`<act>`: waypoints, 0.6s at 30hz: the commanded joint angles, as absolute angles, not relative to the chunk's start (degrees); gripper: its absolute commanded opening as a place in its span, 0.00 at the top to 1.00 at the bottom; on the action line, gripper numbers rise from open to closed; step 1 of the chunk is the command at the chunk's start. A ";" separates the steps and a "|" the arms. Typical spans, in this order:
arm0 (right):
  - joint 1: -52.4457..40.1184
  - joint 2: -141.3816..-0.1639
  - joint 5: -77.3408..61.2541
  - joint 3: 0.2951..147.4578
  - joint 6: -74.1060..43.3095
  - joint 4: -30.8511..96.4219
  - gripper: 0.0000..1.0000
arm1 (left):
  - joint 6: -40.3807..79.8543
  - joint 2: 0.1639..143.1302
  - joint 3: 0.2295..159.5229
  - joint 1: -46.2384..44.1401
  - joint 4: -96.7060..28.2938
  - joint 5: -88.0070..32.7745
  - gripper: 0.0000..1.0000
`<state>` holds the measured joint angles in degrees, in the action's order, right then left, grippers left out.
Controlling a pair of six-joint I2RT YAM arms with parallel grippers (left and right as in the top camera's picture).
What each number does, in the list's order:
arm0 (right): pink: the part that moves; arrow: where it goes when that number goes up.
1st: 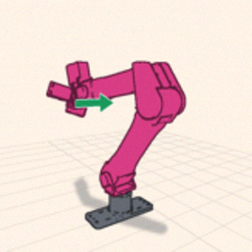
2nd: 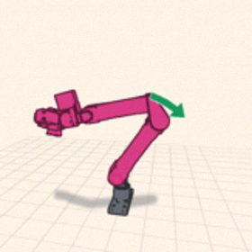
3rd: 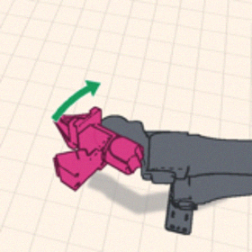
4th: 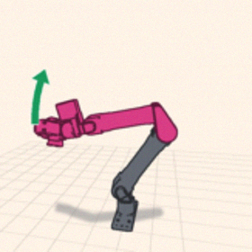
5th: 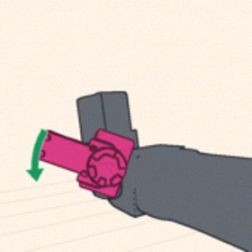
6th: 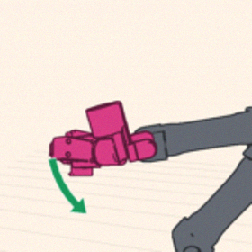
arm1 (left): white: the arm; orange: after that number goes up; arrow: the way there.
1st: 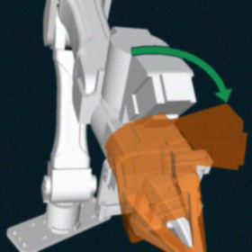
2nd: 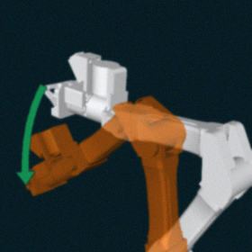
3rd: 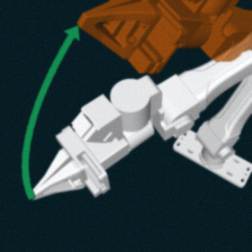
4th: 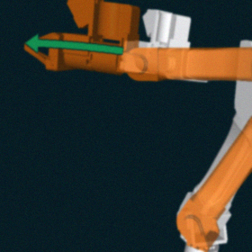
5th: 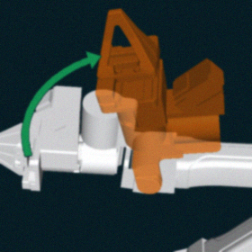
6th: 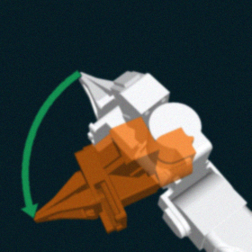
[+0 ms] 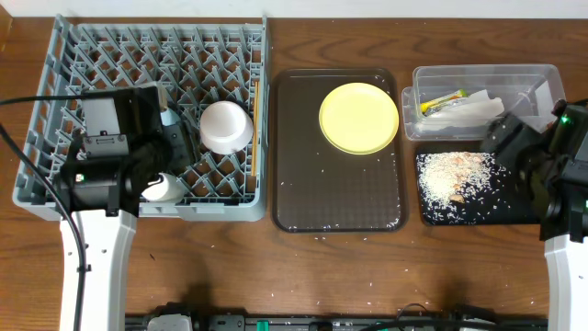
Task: Sort waste into correct bins and load items into the dishwasher
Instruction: 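Release the light-blue bowl and withdraw the left gripper from the rack, then grasp the yellow plate edge with the right gripper and lift it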
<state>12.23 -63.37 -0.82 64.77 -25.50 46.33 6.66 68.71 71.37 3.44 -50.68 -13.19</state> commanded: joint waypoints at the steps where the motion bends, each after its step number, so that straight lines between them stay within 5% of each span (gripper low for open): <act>1: 12.34 -63.48 -7.92 65.01 -29.69 44.91 0.01 | 6.74 65.41 71.16 3.11 -50.85 -13.13 0.36; 5: 7.90 -65.91 -27.22 64.79 -23.81 42.41 0.05 | 6.79 63.20 71.16 3.11 -50.81 -13.80 0.35; 7: -2.87 -70.76 -24.34 64.77 -16.91 42.68 0.15 | 6.76 63.24 71.16 3.11 -50.83 -19.18 0.35; 11: -16.62 -79.57 -10.00 64.77 -16.10 41.30 0.19 | 6.72 63.37 71.16 3.11 -51.00 -23.22 0.35; 18: -22.59 -95.00 -1.04 64.77 -37.60 36.05 0.39 | 6.72 63.72 71.13 3.11 -54.65 -23.11 0.35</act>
